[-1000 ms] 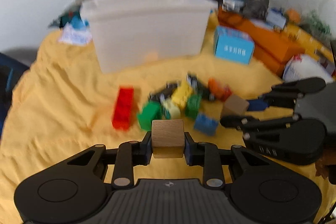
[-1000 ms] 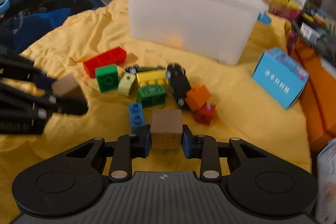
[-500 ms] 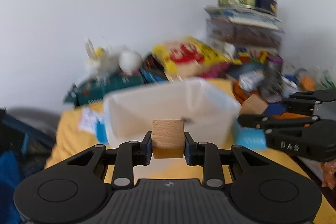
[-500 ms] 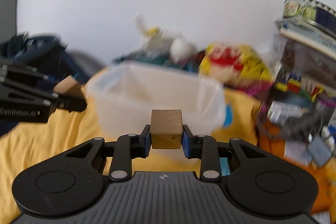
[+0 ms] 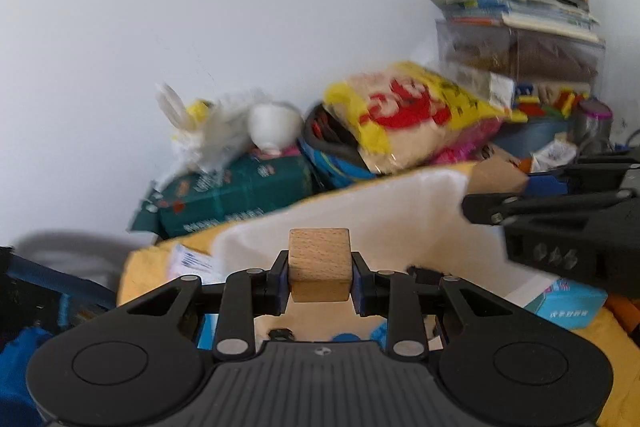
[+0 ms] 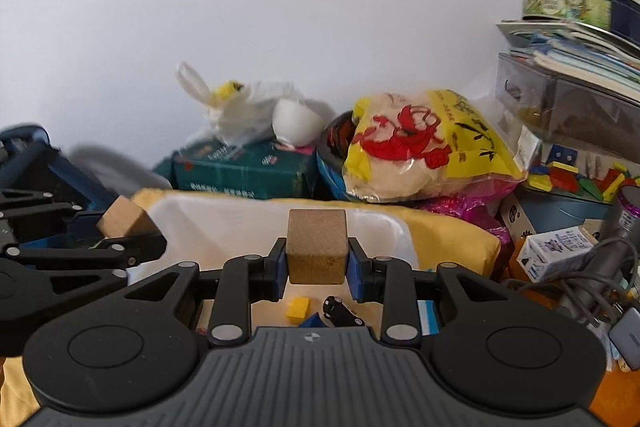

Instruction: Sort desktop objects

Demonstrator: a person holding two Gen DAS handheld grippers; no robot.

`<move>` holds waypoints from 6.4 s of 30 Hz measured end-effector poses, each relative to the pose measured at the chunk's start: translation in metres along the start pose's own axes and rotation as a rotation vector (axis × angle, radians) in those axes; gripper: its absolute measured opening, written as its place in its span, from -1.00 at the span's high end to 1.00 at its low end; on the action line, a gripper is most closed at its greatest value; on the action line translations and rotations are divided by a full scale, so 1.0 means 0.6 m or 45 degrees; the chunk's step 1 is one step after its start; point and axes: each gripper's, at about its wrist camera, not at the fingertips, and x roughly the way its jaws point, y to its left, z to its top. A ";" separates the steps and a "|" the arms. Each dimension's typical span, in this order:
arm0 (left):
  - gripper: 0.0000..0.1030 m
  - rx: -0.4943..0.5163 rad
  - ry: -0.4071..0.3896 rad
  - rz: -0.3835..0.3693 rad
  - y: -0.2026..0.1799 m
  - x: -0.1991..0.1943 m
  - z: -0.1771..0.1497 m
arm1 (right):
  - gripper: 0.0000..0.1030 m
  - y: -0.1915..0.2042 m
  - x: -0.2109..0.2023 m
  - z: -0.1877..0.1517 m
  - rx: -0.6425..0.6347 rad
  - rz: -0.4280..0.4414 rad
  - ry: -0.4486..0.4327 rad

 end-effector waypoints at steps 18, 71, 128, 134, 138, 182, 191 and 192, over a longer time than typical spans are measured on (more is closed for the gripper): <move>-0.04 0.021 -0.011 -0.113 -0.028 -0.132 -0.103 | 0.10 -0.016 -0.088 -0.087 -0.072 0.098 -0.010; 0.31 0.523 0.340 -0.260 -0.154 -0.180 -0.340 | 0.66 0.023 -0.224 -0.385 -0.112 0.192 0.368; 0.35 0.015 -0.095 -0.234 -0.015 -0.174 -0.096 | 0.66 0.015 -0.163 -0.166 -0.211 0.144 0.018; 0.35 0.030 -0.178 -0.144 0.005 -0.139 -0.021 | 0.66 0.019 -0.109 -0.073 -0.210 0.120 -0.126; 0.35 0.035 -0.176 -0.109 0.015 -0.098 0.015 | 0.66 0.009 -0.067 -0.032 -0.167 0.109 -0.105; -0.20 -0.135 0.362 -0.111 -0.055 -0.155 -0.314 | -0.08 0.032 -0.125 -0.268 -0.052 0.237 0.340; -0.20 -0.120 0.349 -0.057 -0.037 -0.141 -0.310 | -0.01 0.030 -0.126 -0.326 -0.040 0.182 0.416; -0.20 -0.121 0.349 -0.049 -0.033 -0.138 -0.310 | 0.04 0.030 -0.127 -0.333 -0.040 0.183 0.434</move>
